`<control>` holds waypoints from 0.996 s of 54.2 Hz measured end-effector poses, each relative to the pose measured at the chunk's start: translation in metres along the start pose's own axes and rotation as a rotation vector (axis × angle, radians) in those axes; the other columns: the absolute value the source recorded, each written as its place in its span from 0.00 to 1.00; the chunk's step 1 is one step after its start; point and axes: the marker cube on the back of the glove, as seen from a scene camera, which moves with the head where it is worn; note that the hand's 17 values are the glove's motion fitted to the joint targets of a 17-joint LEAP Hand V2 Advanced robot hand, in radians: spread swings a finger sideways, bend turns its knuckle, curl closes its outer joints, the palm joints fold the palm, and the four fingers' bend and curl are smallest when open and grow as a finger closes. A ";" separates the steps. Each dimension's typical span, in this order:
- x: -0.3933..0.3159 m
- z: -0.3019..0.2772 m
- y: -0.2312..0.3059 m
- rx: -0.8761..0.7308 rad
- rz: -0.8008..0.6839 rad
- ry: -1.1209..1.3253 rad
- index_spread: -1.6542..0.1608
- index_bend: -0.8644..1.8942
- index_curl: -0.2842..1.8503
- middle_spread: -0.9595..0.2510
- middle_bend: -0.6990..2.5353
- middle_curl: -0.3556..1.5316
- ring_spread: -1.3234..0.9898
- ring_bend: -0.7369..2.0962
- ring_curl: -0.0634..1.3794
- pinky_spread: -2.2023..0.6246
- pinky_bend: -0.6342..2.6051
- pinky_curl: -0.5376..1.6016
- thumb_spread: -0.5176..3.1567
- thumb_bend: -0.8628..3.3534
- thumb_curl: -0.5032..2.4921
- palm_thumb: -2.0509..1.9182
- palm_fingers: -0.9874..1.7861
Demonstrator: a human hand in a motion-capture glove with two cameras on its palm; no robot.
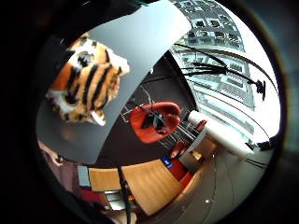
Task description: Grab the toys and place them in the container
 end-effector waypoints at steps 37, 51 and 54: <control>-0.007 0.018 -0.049 0.363 0.071 0.017 0.76 0.55 0.33 0.61 0.49 0.44 0.43 0.62 0.39 0.68 0.36 0.39 0.45 0.24 0.31 0.62 0.79; -0.035 -0.026 -0.021 0.237 0.053 -0.065 0.77 0.67 0.43 0.62 0.58 0.52 0.41 0.67 0.44 0.65 0.41 0.43 0.39 0.24 0.37 0.65 0.78; -0.043 -0.041 -0.011 0.264 0.034 -0.074 0.77 0.68 0.45 0.62 0.58 0.54 0.41 0.67 0.45 0.65 0.42 0.43 0.38 0.24 0.38 0.65 0.77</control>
